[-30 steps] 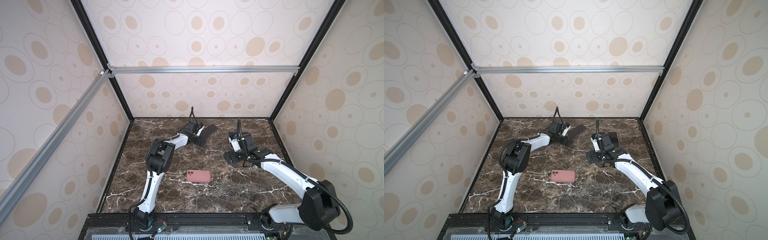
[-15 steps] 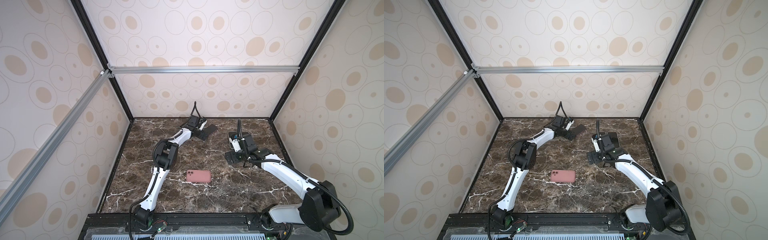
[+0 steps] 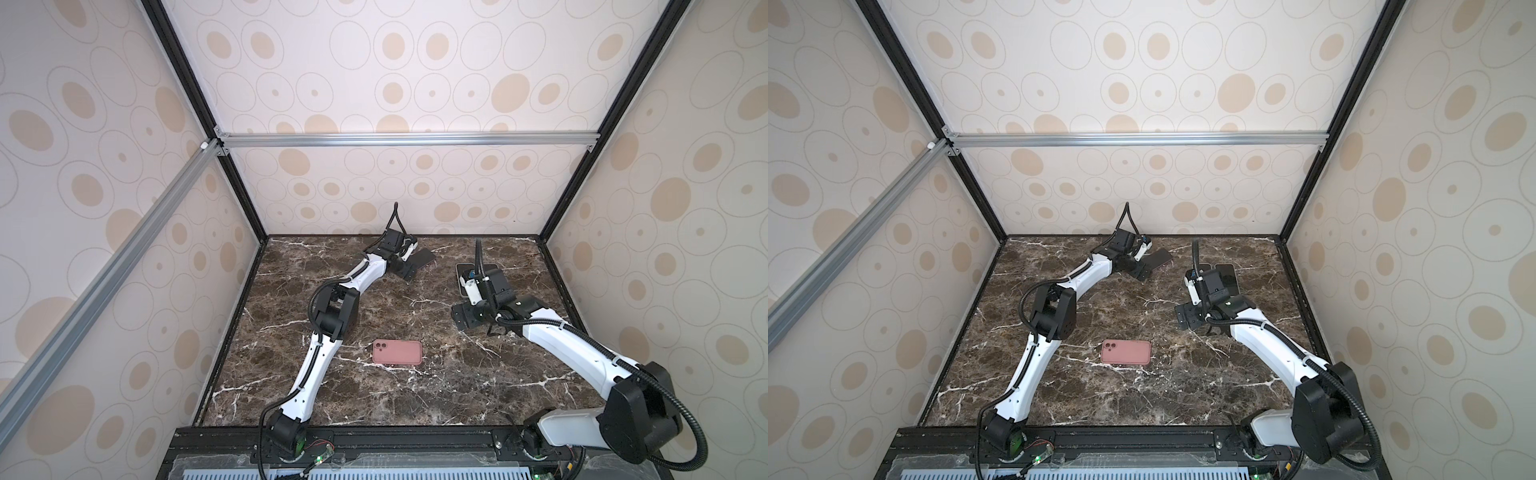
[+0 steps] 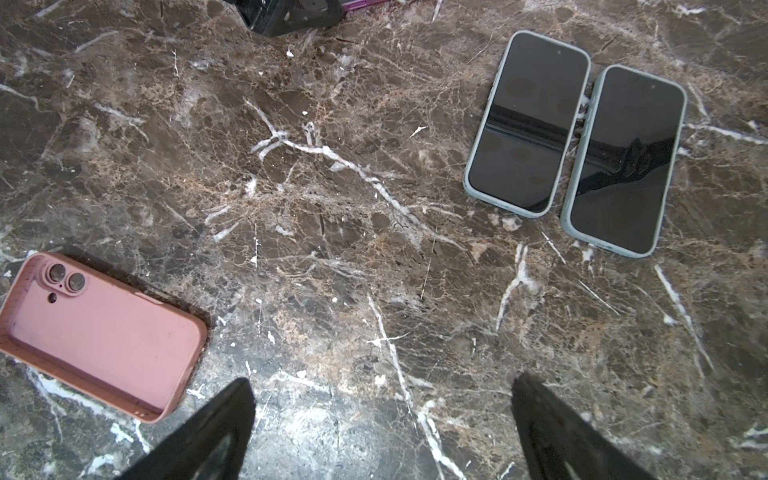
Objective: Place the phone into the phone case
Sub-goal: 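Lower the left gripper and grasp the purple-edged phone's near end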
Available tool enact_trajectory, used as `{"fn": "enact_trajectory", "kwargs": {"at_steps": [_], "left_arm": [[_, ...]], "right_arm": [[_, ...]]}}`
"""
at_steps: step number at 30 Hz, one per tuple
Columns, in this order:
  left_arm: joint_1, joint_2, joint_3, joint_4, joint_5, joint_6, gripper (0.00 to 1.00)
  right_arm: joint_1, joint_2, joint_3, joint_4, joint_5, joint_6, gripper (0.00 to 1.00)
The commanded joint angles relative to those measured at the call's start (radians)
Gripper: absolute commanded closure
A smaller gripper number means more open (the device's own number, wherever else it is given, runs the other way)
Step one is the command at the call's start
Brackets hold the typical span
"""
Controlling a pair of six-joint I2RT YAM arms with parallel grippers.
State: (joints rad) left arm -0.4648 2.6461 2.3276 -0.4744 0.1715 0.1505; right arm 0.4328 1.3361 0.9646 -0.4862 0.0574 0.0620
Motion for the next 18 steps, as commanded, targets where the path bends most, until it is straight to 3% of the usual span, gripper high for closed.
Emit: {"fn": "enact_trajectory", "kwargs": {"at_steps": [1,18], "left_arm": [[-0.025,0.041,0.005,-0.113,-0.09,0.091,0.07],[0.0,0.086,0.088,-0.133,0.05,0.027,0.11]], "right_arm": [[0.007,-0.018,0.005,-0.018,0.014,-0.009,0.01],[0.006,-0.05,-0.017,-0.025,0.038,-0.022,0.01]]}}
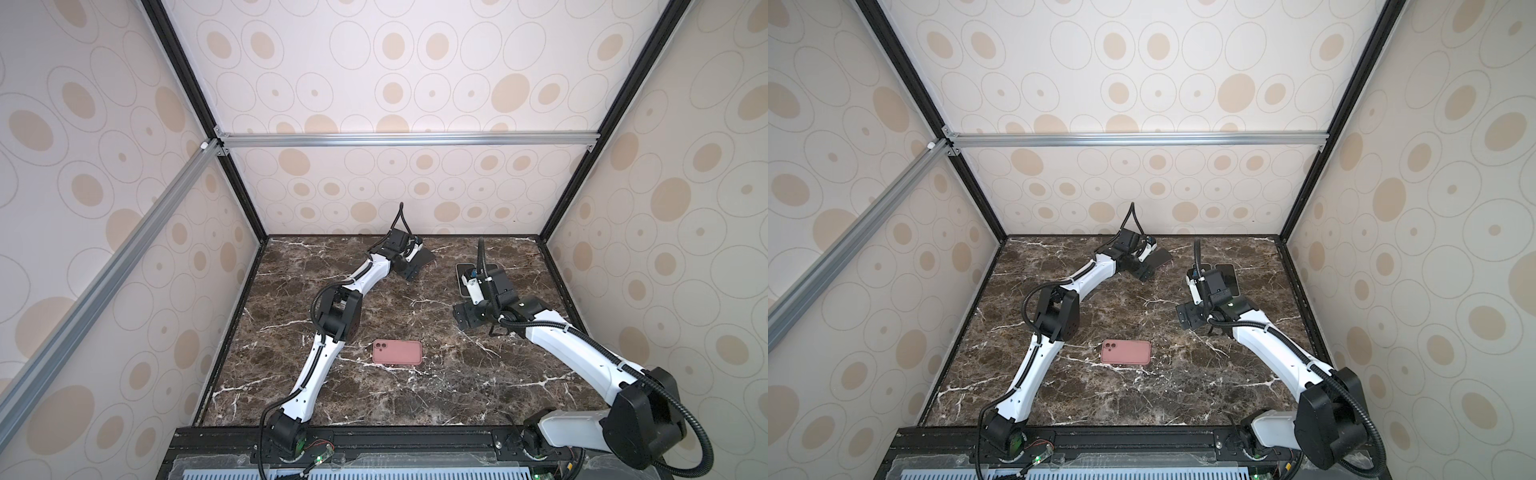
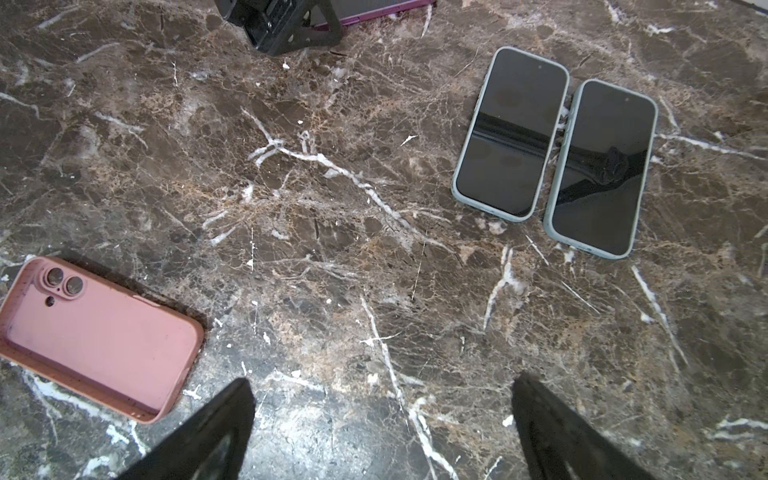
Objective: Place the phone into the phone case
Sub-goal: 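Lower the left gripper and grasp the purple-edged phone's near end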
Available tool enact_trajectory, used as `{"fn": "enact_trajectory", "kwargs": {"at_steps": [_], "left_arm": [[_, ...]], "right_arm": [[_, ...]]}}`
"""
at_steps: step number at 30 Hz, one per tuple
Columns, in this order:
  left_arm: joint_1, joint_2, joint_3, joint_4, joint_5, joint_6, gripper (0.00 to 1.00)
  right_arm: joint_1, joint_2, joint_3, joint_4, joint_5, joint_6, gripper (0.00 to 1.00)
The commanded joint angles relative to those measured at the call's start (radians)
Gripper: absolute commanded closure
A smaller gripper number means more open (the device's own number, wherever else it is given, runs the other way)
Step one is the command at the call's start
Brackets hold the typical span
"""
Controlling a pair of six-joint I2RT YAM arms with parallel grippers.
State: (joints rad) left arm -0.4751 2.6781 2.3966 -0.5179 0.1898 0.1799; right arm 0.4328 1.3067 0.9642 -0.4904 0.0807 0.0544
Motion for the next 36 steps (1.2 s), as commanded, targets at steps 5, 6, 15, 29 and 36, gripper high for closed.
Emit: {"fn": "enact_trajectory", "kwargs": {"at_steps": [5,6,15,29,36], "left_arm": [[0.028,0.064,0.041,-0.11,0.076,-0.025,0.14],[0.03,0.064,0.041,-0.115,0.085,-0.024,0.16],[0.032,0.066,0.04,-0.146,0.088,-0.013,0.33],[0.032,-0.048,-0.089,-0.17,0.084,-0.079,0.79],[0.023,-0.298,-0.456,0.013,0.11,-0.111,0.82]], "right_arm": [[0.007,-0.022,-0.017,-0.018,0.011,-0.015,0.01],[0.007,-0.022,-0.016,-0.017,0.011,-0.015,0.01],[0.006,-0.011,0.005,-0.019,0.004,-0.015,0.01],[0.007,0.006,0.011,-0.004,-0.007,-0.011,0.01],[0.007,0.032,0.007,0.018,-0.031,0.013,0.01]]}}
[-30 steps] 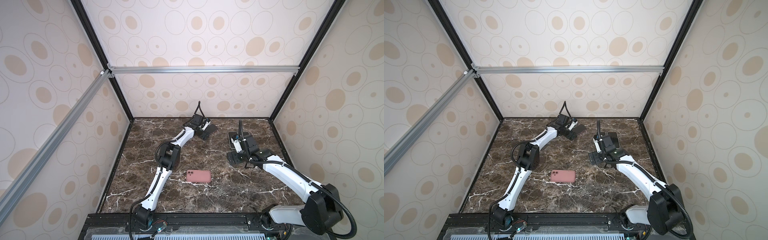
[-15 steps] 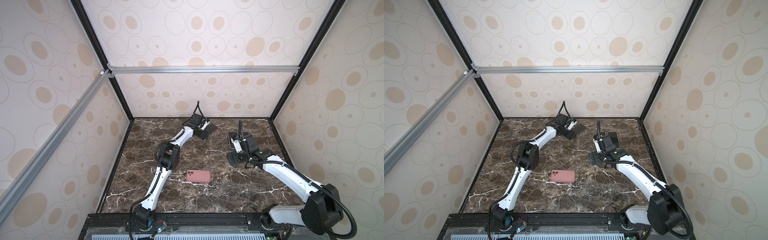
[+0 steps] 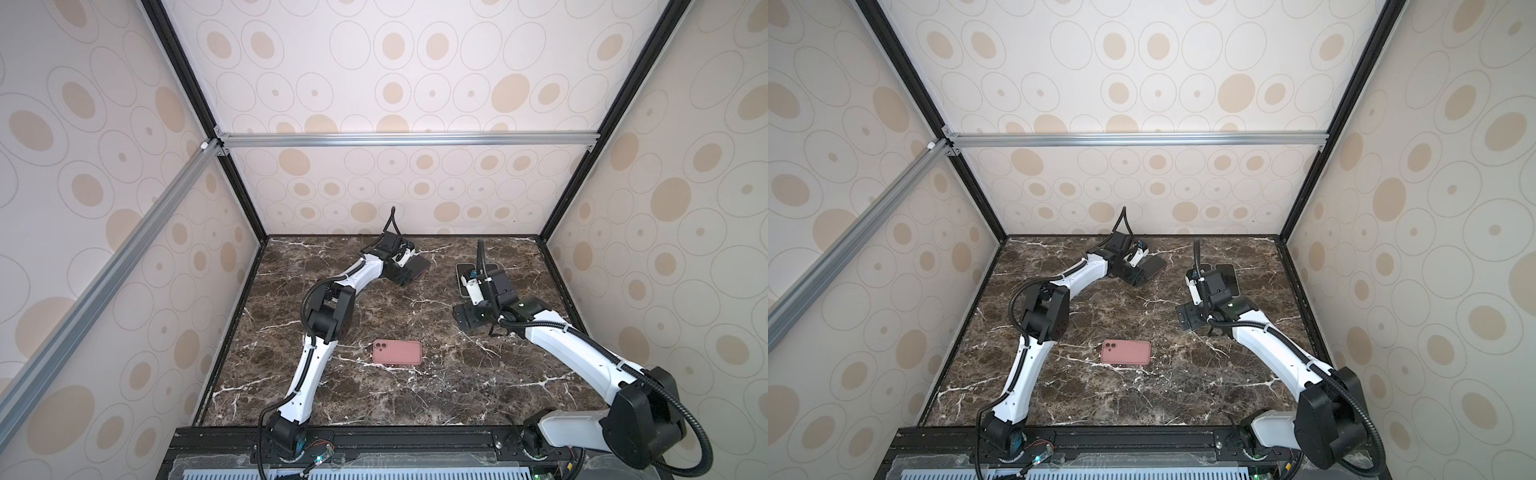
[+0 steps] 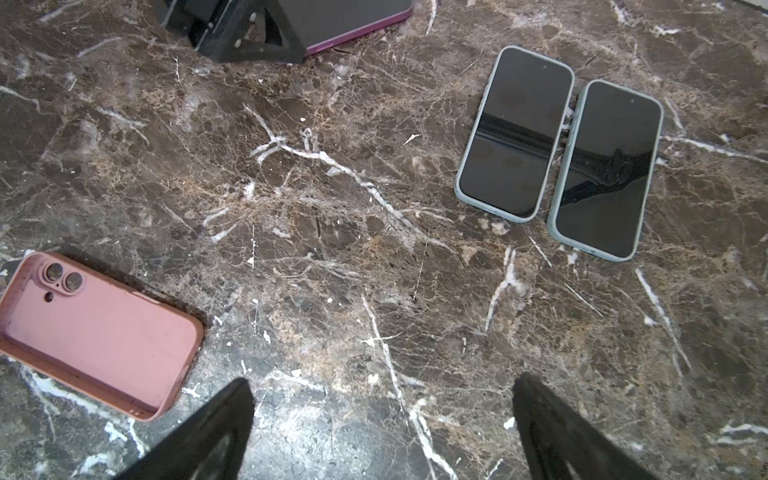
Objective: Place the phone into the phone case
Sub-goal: 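Lower the left gripper and grasp the purple-edged phone's near end, then lift the purple-edged phone with the left gripper and tilt it upright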
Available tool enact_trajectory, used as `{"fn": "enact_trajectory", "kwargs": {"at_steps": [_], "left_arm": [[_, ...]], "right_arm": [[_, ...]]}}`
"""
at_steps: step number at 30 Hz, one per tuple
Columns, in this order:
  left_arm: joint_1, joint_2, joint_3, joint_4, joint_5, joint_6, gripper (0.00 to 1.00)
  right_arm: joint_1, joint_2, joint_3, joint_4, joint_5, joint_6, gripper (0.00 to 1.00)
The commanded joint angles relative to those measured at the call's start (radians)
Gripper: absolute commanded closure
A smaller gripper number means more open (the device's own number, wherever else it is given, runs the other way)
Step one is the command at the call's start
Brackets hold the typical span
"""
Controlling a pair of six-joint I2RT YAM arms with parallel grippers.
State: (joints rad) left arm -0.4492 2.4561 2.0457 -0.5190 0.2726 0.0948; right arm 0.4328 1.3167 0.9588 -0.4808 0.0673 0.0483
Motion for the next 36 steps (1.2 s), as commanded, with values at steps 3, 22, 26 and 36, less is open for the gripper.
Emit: {"fn": "enact_trajectory", "kwargs": {"at_steps": [3,22,26,36], "left_arm": [[-0.008,-0.186,-0.264,0.089,0.042,-0.037,0.82],[-0.02,-0.591,-0.731,0.324,0.192,-0.196,0.89],[-0.023,-0.619,-0.776,0.327,0.192,-0.215,0.89],[-0.061,-0.669,-0.887,0.316,0.076,-0.231,0.5]], "right_arm": [[0.007,0.043,0.014,0.015,-0.041,0.037,0.04],[-0.018,0.179,0.017,0.229,-0.374,0.292,0.15],[-0.031,0.224,0.018,0.274,-0.416,0.359,0.18],[-0.034,0.224,0.009,0.255,-0.383,0.347,0.17]]}}
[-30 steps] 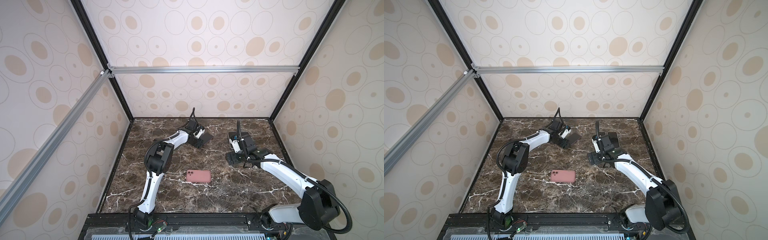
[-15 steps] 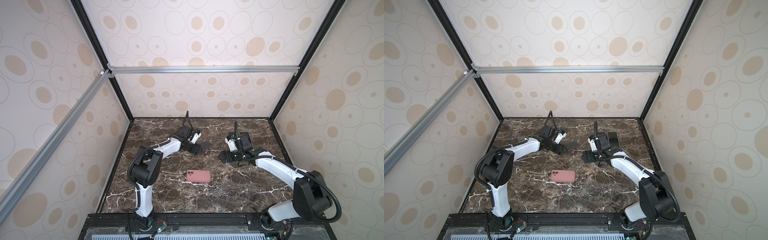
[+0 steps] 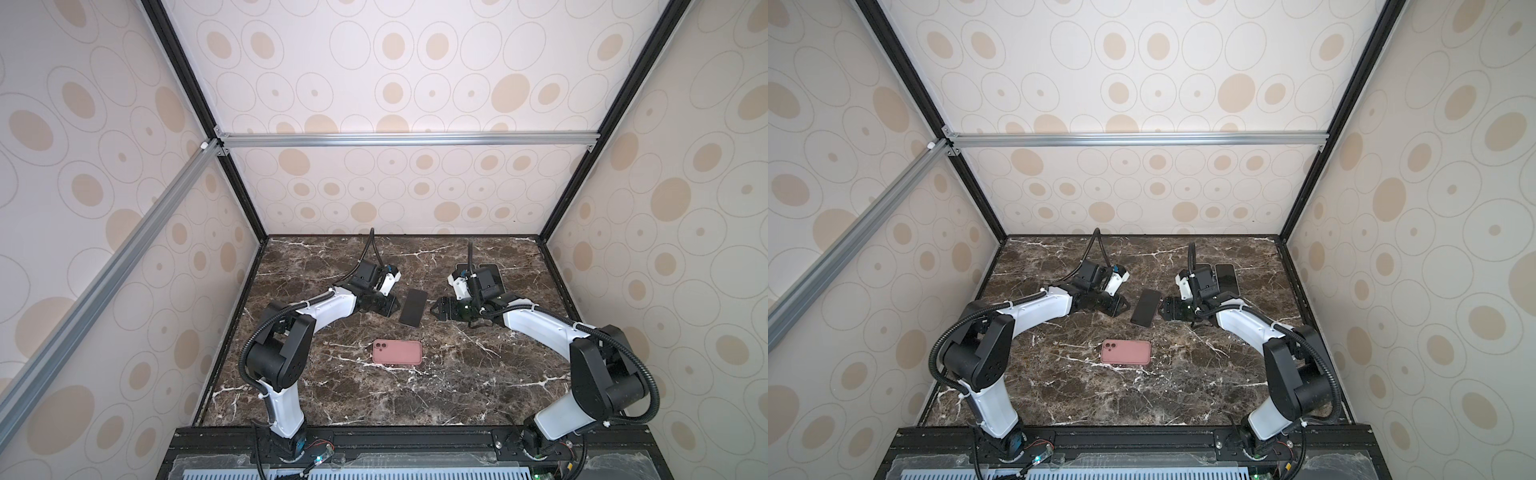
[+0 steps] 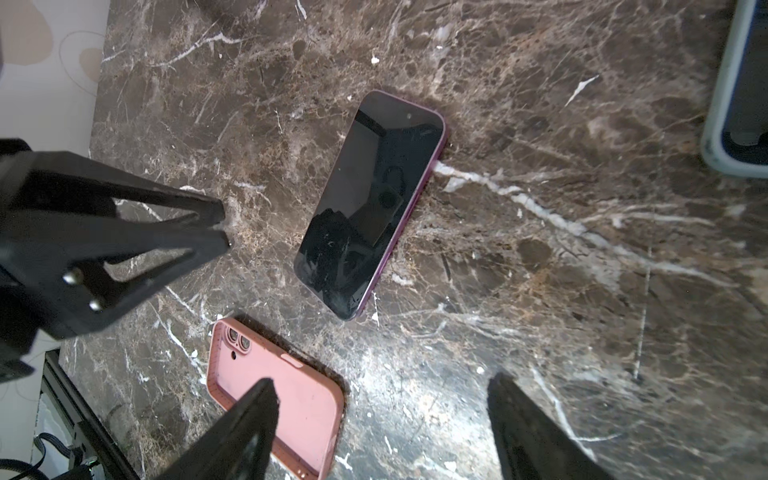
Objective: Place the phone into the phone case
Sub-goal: 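Lift the purple-edged phone with the left gripper and tilt it upright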
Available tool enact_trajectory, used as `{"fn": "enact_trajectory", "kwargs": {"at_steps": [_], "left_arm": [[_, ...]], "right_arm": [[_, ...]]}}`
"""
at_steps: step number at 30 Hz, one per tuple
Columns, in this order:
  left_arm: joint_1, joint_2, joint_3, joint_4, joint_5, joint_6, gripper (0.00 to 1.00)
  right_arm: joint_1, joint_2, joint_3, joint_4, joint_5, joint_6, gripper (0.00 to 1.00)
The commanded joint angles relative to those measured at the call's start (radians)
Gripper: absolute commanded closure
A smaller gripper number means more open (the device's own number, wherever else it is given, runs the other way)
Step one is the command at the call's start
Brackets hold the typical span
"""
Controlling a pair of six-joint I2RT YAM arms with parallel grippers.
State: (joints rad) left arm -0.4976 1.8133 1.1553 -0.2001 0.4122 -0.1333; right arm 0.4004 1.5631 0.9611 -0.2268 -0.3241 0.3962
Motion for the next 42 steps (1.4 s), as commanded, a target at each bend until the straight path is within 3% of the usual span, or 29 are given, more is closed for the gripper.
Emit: {"fn": "enact_trajectory", "kwargs": {"at_steps": [1,3,5,9,21,42], "left_arm": [[-0.016,-0.021,0.015,-0.015,-0.088,-0.011,0.43],[-0.022,-0.002,0.05,-0.028,-0.122,-0.041,0.3],[-0.048,0.014,0.081,-0.027,-0.164,-0.065,0.23],[-0.14,0.05,0.147,-0.052,-0.338,-0.084,0.0],[-0.217,0.234,0.308,-0.147,-0.459,-0.222,0.0],[-0.219,0.358,0.395,-0.19,-0.43,-0.246,0.12]], "right_arm": [[-0.002,-0.03,0.007,-0.009,0.022,-0.009,0.16],[-0.001,-0.05,0.007,-0.029,0.056,-0.02,0.15],[-0.002,-0.075,0.003,-0.051,0.101,-0.033,0.13],[-0.002,-0.135,-0.012,-0.089,0.189,-0.067,0.08],[-0.003,-0.292,-0.055,-0.163,0.364,-0.125,0.02],[-0.005,-0.327,-0.065,-0.169,0.397,-0.154,0.01]]}}
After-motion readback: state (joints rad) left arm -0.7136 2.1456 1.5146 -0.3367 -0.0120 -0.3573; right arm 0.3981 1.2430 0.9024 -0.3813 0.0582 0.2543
